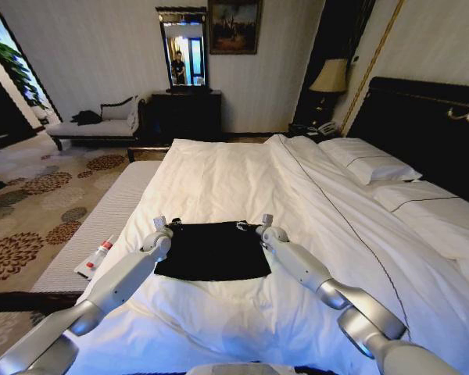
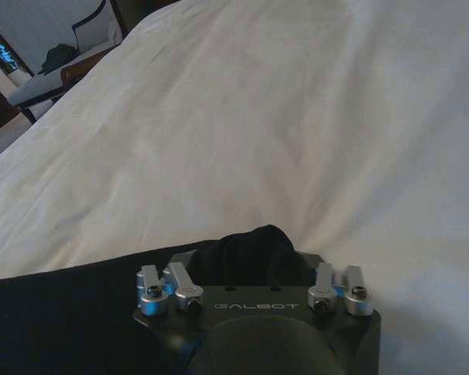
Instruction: Fold the clothes on the bed.
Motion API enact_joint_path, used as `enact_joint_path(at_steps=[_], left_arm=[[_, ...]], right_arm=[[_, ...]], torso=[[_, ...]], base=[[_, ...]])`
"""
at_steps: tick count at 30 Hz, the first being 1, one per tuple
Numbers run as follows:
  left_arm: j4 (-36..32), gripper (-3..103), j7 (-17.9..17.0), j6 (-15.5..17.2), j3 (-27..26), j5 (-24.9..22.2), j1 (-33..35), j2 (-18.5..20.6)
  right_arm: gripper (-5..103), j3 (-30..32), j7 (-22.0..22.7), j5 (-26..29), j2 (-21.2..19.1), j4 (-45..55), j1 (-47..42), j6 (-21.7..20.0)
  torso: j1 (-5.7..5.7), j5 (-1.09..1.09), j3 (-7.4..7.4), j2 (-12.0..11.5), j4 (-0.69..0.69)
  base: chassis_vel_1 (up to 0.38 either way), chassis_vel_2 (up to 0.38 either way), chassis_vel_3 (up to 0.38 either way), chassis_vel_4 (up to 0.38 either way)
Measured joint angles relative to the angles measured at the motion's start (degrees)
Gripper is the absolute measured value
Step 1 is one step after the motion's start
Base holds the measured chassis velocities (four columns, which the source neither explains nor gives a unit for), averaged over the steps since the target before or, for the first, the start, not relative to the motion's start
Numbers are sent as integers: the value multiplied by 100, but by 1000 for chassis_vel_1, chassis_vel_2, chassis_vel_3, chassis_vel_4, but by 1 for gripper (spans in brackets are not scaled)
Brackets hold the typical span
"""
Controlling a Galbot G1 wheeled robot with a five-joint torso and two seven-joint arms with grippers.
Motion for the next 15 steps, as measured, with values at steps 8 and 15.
enact_joint_path(at_steps=[8, 15], left_arm=[[18, 0, 5, -6, 30, 25, -3, -51], [18, 0, 8, -8, -3, 32, 2, -53]], right_arm=[[41, -19, 10, 87, -44, 117, 2, -15], [8, -25, 32, 213, -86, 245, -48, -85]], torso=[[0, 0, 0, 0, 0], [0, 0, 0, 0, 0]], base=[[0, 0, 0, 0], [0, 0, 0, 0]])
